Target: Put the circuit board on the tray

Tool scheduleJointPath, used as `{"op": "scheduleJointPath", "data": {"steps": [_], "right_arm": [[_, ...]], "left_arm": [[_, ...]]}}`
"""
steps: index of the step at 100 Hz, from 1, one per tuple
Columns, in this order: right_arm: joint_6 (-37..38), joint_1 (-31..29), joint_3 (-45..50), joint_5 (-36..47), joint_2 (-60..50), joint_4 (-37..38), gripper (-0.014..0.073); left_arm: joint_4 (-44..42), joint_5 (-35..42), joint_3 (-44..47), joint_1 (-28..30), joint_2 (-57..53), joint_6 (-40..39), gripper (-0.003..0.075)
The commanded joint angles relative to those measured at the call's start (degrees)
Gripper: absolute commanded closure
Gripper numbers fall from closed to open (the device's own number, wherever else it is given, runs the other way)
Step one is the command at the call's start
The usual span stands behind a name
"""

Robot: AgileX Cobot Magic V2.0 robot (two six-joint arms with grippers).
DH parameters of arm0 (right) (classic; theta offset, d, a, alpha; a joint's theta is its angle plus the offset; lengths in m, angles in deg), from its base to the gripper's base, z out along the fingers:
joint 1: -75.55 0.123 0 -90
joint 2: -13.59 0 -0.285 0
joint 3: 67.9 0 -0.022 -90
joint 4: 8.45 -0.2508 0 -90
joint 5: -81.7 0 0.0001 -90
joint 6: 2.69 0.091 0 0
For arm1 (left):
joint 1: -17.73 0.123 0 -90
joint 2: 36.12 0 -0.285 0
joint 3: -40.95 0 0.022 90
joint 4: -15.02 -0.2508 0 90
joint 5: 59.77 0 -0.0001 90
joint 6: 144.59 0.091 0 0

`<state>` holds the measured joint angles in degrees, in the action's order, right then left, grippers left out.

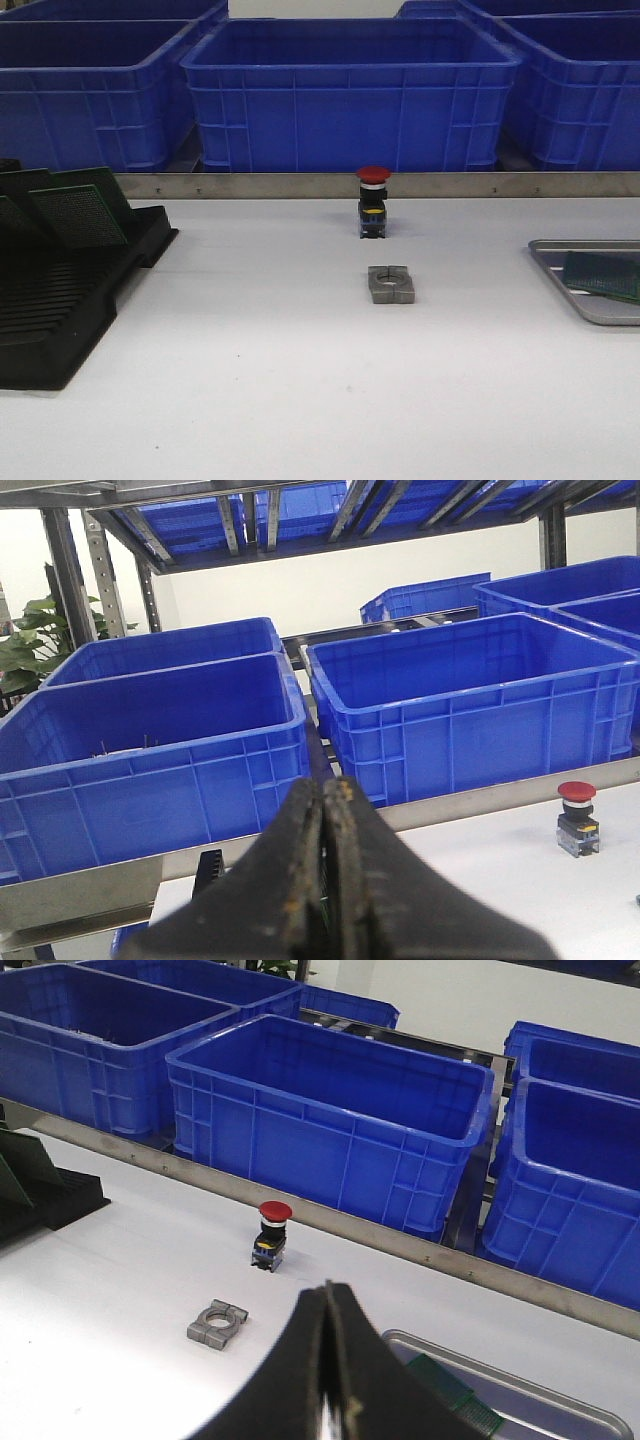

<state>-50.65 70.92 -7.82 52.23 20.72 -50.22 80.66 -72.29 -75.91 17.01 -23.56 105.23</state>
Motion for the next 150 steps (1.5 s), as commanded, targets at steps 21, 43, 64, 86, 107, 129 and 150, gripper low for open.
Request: {"op": "scheduleJointPath", "data": {"steps": [21,43,64,86,107,129,150], "right_arm": [[-0.37,0.05,-1.38,2.95,0.19,-1.11,0.0655],[-0.37,0.05,-1.38,2.95,0.19,-1.11,0.0655],[-0.37,0.05,-1.38,2.95,0.19,-1.11,0.0655],[-0.37,0.05,-1.38,2.95,0.19,-1.11,0.0655],[-0.37,0.05,-1.38,2.95,0.19,-1.11,0.0655],[-0.37,0.05,-1.38,2.95,0.19,-1.11,0.0655],[-0.37,0.05,-1.38,2.78,0.20,-1.18,0.0655]], "left_arm": [[1.25,1.42,-1.54,0.11,0.51,-0.63,0.0741],[1.25,1.42,-1.54,0.11,0.51,-0.63,0.0741],[-2.93,4.68,-1.54,0.11,0.51,-3.82,0.0741],[-44.70,6.83,0.81,-0.12,0.51,-49.23,0.0741],[-60.95,17.44,11.21,-0.24,-0.24,-66.66,0.0741],[-64.87,9.49,17.01,-0.24,-7.24,-73.72,0.0741],[-65.63,6.85,17.01,-0.12,-6.82,-73.72,0.0741]]}}
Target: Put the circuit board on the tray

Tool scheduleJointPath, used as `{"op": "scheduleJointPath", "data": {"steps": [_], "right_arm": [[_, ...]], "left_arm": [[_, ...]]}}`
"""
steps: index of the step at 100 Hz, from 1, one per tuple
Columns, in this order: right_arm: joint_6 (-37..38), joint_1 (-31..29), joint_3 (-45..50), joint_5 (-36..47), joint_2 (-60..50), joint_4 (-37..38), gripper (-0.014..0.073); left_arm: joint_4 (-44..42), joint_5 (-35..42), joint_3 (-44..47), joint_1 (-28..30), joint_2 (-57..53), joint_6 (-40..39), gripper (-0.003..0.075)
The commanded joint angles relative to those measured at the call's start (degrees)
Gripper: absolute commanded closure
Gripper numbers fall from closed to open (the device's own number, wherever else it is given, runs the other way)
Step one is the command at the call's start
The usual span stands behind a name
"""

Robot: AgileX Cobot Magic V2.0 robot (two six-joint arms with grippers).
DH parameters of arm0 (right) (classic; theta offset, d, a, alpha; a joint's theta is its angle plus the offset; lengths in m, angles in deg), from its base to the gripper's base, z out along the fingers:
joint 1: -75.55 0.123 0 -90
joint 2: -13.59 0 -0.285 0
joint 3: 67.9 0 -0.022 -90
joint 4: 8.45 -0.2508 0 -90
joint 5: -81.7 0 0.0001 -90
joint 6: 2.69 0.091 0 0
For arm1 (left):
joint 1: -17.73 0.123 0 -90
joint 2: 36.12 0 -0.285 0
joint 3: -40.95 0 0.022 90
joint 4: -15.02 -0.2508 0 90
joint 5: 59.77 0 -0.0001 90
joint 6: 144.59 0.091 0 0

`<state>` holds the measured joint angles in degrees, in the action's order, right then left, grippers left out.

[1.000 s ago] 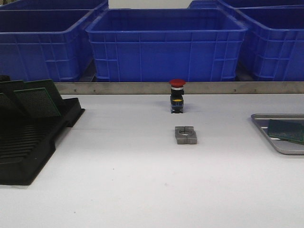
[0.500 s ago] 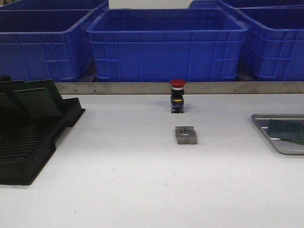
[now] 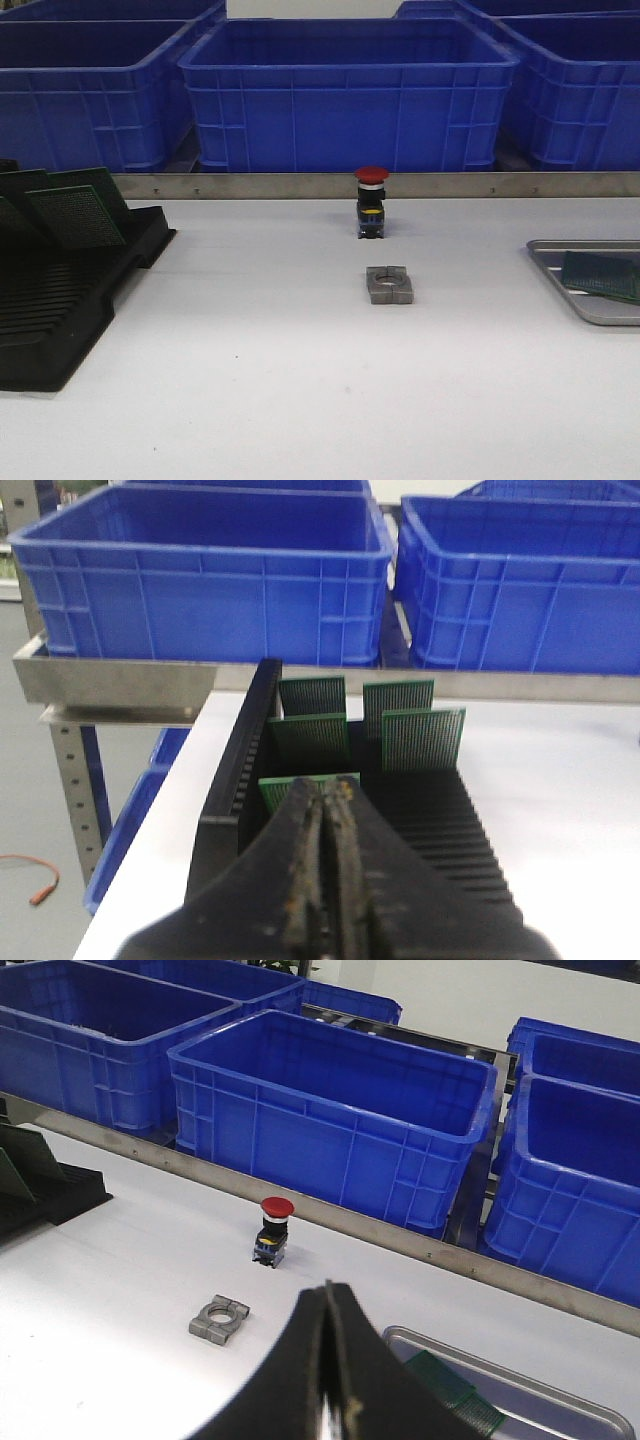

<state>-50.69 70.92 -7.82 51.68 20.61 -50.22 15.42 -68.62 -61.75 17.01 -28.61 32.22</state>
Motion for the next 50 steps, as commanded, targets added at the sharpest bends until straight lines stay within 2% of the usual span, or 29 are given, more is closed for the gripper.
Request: {"op": "scheduleJointPath", "data": {"steps": [1,50], "right_arm": [[-0.33,0.05,-1.38,3.33,0.30,-1.18,0.0655],[-0.33,0.05,-1.38,3.33,0.30,-1.18,0.0655]], "left_arm": [[-0.40,3.18,2.85,-0.12,-1.76,-0.71,0.0741],[0.62,4.11,2.74,-0.34,-1.76,-0.71,0.0741]]}}
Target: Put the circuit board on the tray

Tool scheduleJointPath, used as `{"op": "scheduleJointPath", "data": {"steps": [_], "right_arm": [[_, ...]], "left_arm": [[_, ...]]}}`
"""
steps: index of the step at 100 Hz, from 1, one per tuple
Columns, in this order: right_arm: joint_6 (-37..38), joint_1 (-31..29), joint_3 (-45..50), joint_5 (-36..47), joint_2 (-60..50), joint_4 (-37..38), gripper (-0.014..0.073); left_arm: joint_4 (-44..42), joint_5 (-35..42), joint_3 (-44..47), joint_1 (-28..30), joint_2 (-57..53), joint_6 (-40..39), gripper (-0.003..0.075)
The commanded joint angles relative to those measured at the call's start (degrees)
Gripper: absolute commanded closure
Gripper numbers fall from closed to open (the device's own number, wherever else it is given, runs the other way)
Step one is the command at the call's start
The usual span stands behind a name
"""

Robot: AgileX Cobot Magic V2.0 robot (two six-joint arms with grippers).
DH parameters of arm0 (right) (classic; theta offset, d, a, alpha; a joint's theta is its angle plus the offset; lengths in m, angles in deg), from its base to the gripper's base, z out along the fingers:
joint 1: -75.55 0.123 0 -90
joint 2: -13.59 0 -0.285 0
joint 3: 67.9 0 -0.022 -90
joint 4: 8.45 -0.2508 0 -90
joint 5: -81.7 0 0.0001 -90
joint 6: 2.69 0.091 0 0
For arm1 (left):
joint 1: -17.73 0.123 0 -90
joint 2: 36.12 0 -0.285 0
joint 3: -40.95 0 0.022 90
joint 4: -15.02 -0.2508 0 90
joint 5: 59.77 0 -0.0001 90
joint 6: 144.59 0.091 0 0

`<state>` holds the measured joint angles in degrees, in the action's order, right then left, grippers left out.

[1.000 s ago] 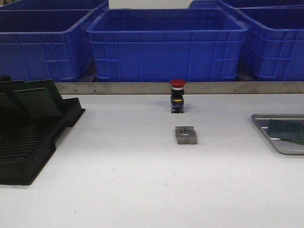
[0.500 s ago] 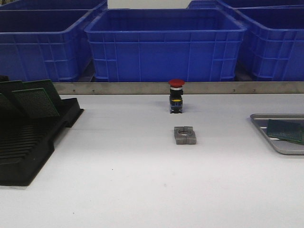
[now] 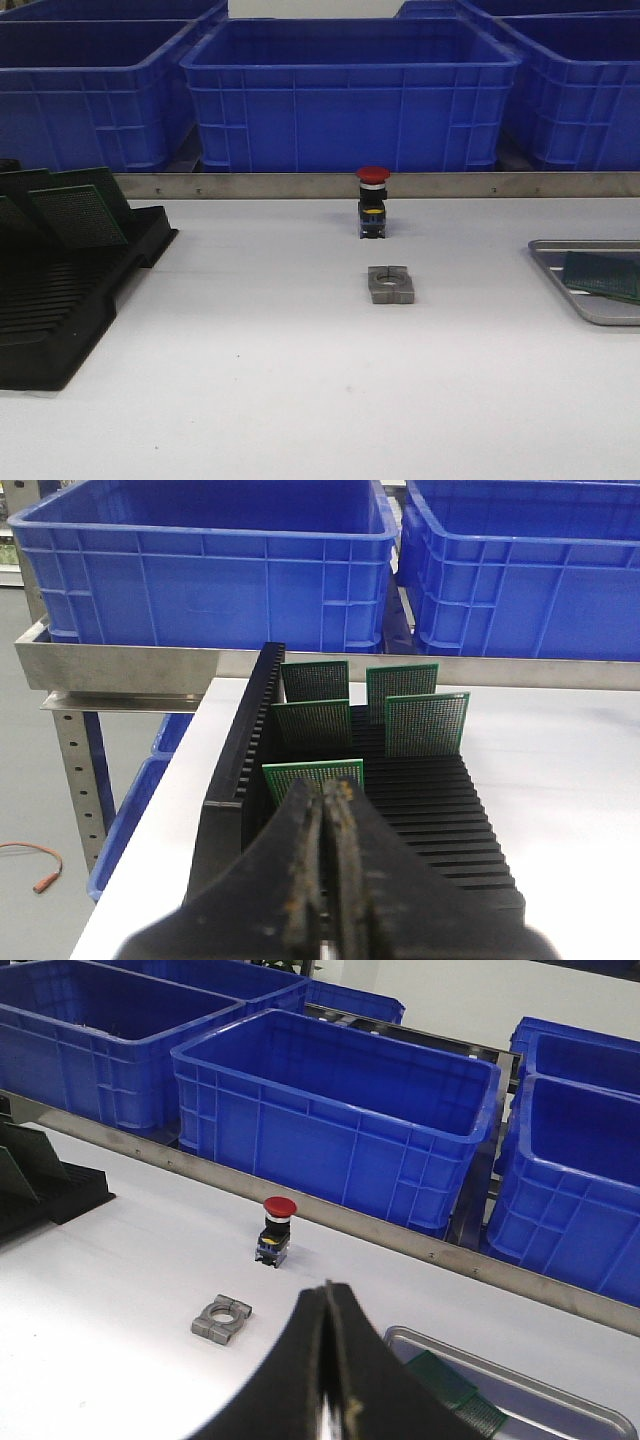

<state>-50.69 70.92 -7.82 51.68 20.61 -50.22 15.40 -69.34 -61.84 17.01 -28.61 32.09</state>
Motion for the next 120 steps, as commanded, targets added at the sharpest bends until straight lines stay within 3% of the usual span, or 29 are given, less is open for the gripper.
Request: {"op": "scheduleJointPath", "data": {"steps": [1,57,67,77,83,94,113,120], "right_arm": [[-0.33,0.05,-1.38,3.33,0.30,-1.18,0.0655],[-0.33,-0.05,-1.37,3.33,0.31,-1.09,0.0655],[0.85,-0.10,-0.18,8.61,0.31,2.04,0.0655],[14.73,-0.10,2.53,17.62,0.31,11.97,0.0655],[27.35,-0.10,4.98,21.35,0.31,24.21,0.0655],[44.11,-0.10,9.06,26.03,0.31,39.75,0.0655],[49.34,-0.85,18.36,35.63,-1.44,43.39,0.0655],[49.62,-0.84,18.06,32.23,-1.38,44.09,0.0655]], "left_arm": [[0.64,4.83,2.83,-0.34,-1.76,-0.58,0.0741],[0.64,4.83,2.83,-0.34,-1.76,-0.58,0.0741],[0.64,4.83,2.83,-0.34,-1.76,-0.58,0.0741],[0.64,4.83,2.83,-0.34,-1.76,-0.58,0.0741],[0.64,4.83,2.83,-0.34,-1.76,-0.58,0.0741],[0.64,4.83,2.83,-0.34,-1.76,-0.58,0.0741],[0.64,4.83,2.83,-0.34,-1.76,-0.58,0.0741],[0.64,4.83,2.83,-0.34,-1.76,-0.58,0.0741]]}}
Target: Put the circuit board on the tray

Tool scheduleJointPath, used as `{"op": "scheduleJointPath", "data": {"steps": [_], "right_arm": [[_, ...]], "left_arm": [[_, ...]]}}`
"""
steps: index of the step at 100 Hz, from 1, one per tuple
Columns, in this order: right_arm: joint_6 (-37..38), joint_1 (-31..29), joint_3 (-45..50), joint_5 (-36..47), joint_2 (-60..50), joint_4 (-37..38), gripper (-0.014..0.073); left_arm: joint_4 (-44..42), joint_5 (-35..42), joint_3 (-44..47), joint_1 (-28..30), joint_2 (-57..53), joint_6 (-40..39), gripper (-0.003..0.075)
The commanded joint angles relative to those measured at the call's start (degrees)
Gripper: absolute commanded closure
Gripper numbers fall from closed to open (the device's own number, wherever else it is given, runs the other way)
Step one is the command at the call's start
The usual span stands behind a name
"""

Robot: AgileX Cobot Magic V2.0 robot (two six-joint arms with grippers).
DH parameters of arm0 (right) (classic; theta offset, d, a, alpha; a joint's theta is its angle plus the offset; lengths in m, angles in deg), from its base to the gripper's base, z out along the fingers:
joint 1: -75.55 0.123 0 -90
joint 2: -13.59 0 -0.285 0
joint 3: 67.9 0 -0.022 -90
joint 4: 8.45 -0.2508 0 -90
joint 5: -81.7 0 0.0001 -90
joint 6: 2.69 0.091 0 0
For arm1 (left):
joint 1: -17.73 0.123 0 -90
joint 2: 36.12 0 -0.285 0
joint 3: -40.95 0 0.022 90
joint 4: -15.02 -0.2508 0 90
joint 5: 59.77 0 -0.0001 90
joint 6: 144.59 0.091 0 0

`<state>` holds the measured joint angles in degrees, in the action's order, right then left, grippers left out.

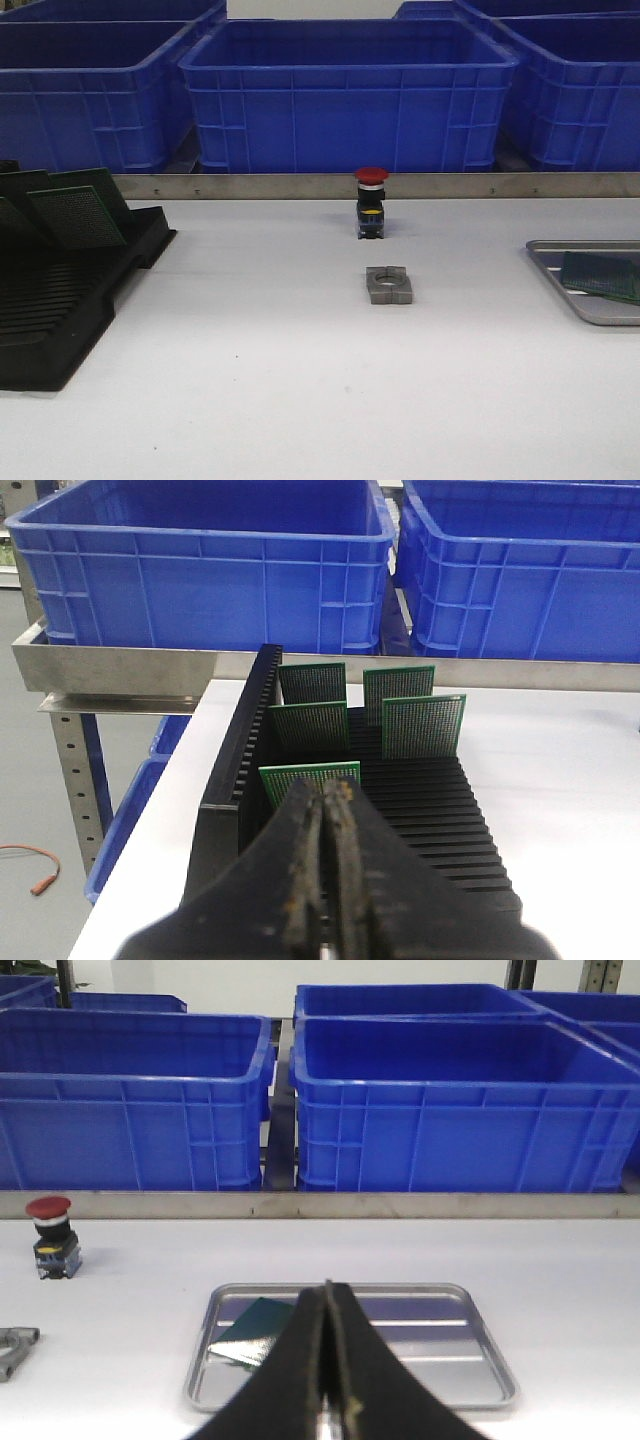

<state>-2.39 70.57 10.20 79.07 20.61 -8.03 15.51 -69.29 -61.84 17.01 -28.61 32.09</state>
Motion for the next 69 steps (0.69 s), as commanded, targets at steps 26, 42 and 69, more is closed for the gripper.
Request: {"op": "scheduleJointPath", "data": {"steps": [26,42,69], "right_arm": [[1.22,-0.49,0.09,5.70,-1.38,2.70,0.0655],[1.22,-0.49,0.03,5.76,-1.38,2.70,0.0655],[1.22,-0.49,-0.02,5.75,-1.38,2.70,0.0655]], "left_arm": [[0.53,4.78,2.83,-0.34,-1.76,-0.58,0.0741],[0.53,4.78,2.83,-0.34,-1.76,-0.58,0.0741],[0.53,4.78,2.83,-0.34,-1.76,-0.58,0.0741]]}}
